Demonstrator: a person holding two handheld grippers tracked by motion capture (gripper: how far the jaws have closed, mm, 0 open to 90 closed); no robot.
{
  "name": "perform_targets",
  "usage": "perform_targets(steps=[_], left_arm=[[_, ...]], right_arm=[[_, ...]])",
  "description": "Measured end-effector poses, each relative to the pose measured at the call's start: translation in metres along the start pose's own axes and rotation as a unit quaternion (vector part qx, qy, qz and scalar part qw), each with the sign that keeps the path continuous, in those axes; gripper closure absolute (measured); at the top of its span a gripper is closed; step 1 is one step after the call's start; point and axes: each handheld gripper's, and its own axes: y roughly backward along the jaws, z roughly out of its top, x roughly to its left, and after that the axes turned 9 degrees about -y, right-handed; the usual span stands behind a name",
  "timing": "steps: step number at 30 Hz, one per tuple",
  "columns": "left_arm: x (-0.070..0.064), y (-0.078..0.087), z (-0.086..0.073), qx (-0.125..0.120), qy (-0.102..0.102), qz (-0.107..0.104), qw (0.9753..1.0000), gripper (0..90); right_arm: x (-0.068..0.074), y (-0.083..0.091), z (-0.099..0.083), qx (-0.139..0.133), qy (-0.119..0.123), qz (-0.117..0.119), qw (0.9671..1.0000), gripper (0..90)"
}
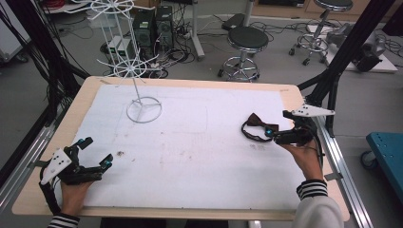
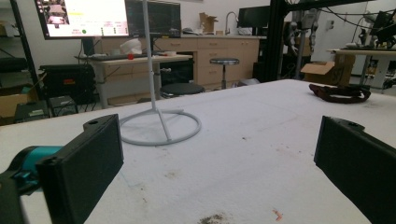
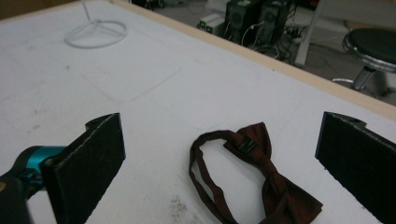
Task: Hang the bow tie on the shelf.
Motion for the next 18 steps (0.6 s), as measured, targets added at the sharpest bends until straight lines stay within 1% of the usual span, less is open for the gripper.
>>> perform_targets(steps=[1,2,4,5,6,7,8,9,10,12,13,14,15,16,18], left_arm=[[0.000,0.000,0.000,0.000,0.000,0.000,1.0000,1.7],[0.000,0.000,0.000,0.000,0.000,0.000,1.0000,1.7],[0.000,0.000,0.000,0.000,0.000,0.000,1.0000,1.7],[0.000,0.000,0.000,0.000,0.000,0.000,1.0000,1.7],[0.000,0.000,0.000,0.000,0.000,0.000,1.0000,1.7],[0.000,0.000,0.000,0.000,0.000,0.000,1.0000,1.7],[0.000,0.000,0.000,0.001,0.000,0.000,1.0000,1.7],[0.000,0.000,0.000,0.001,0.000,0.000,1.0000,1.7],[0.000,0.000,0.000,0.000,0.000,0.000,1.0000,1.7],[0.000,0.000,0.000,0.001,0.000,0.000,1.0000,1.7],[0.000,0.000,0.000,0.001,0.000,0.000,1.0000,1.7],[0.000,0.000,0.000,0.001,0.000,0.000,1.0000,1.7],[0.000,0.000,0.000,0.001,0.000,0.001,1.0000,1.7],[0.000,0.000,0.000,0.001,0.000,0.001,1.0000,1.7],[0.000,0.000,0.000,0.001,0.000,0.001,1.0000,1.7]], right_arm=[[-0.005,-0.003,0.003,0.015,0.006,-0.003,0.9999,0.7],[-0.008,-0.004,0.004,0.024,0.005,-0.002,0.9997,0.7],[-0.013,-0.006,0.005,0.028,0.006,-0.002,0.9996,0.7],[-0.017,-0.007,0.006,0.038,0.011,-0.005,0.9992,0.8],[-0.017,-0.007,0.006,0.038,0.011,-0.005,0.9992,0.8],[-0.020,-0.008,0.006,0.043,0.011,-0.005,0.9990,0.8],[-0.024,-0.011,0.008,0.055,0.018,-0.005,0.9983,0.8],[-0.024,-0.011,0.008,0.055,0.018,-0.005,0.9983,0.8],[-0.025,-0.012,0.009,0.061,0.017,-0.003,0.9980,0.7],[-0.032,-0.017,0.012,0.081,0.024,-0.002,0.9965,0.8],[-0.034,-0.018,0.013,0.087,0.022,-0.001,0.9959,0.7],[-0.034,-0.018,0.013,0.087,0.022,-0.001,0.9959,0.7],[-0.039,-0.022,0.015,0.098,0.023,0.000,0.9949,0.8],[-0.039,-0.022,0.015,0.098,0.023,0.000,0.9949,0.8],[-0.042,-0.026,0.018,0.110,0.023,0.001,0.9937,0.8]])
